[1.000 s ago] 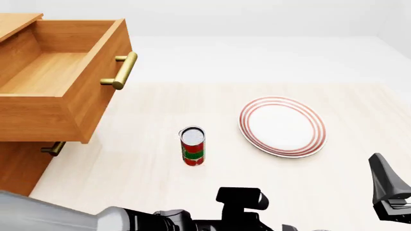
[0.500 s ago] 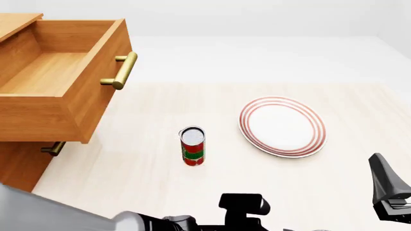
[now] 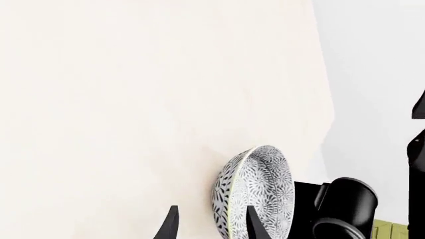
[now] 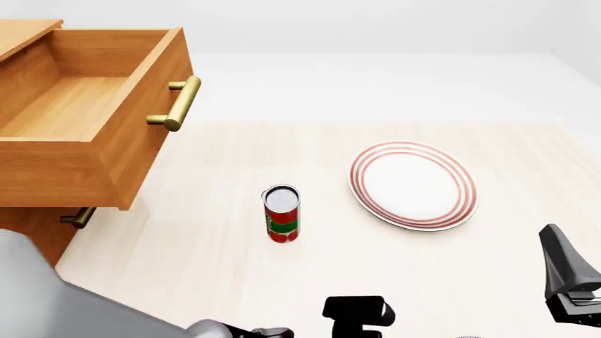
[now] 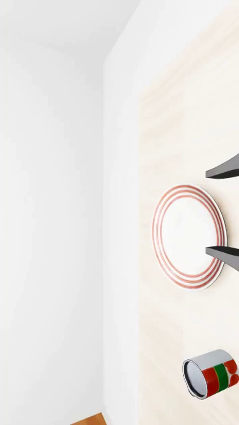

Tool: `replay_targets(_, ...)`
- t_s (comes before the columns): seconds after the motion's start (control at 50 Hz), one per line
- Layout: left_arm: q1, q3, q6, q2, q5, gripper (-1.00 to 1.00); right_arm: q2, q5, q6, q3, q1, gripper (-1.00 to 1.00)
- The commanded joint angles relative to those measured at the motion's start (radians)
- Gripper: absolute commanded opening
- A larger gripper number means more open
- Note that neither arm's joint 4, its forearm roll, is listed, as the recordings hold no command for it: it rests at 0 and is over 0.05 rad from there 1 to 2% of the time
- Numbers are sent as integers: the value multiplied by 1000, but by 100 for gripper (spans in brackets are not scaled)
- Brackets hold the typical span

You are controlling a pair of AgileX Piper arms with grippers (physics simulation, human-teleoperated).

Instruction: Put the bowl in the top drawer of the cabinet.

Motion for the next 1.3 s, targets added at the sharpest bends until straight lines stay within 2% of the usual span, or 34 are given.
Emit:
replay_targets(0.02,-7,-11,-16,35,-12,100,0,0,0,0,0,100)
replay_targets(0.66,-29,-49,-39,112,-31,100,0,0,0,0,0,100)
replay_targets(0.7,-12,-57,-28,112,-21,100,0,0,0,0,0,100)
replay_targets(0.72,-2,-62,-14,106,-14,-100,0,0,0,0,0,100)
replay_targets(1.3,84,-61,74,-26,97,-100,0,0,0,0,0,100)
